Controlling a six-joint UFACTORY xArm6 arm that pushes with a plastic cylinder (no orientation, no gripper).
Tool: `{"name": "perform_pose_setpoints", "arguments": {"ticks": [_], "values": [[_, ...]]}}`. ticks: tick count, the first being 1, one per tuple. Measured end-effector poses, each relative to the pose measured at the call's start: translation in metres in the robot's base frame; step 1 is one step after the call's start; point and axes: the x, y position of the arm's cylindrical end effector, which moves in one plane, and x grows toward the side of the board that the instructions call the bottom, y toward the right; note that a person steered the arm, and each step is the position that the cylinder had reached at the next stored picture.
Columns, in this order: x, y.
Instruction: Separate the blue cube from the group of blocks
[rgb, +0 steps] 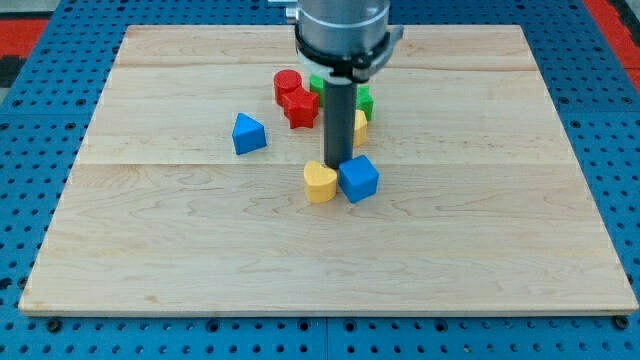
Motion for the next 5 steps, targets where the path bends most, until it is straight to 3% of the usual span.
{"name": "perform_pose_setpoints", "arguments": {"ticks": [1,3,5], "values": [[0.004,-0.020],[0.034,0.026],[0.044,0.016]]}}
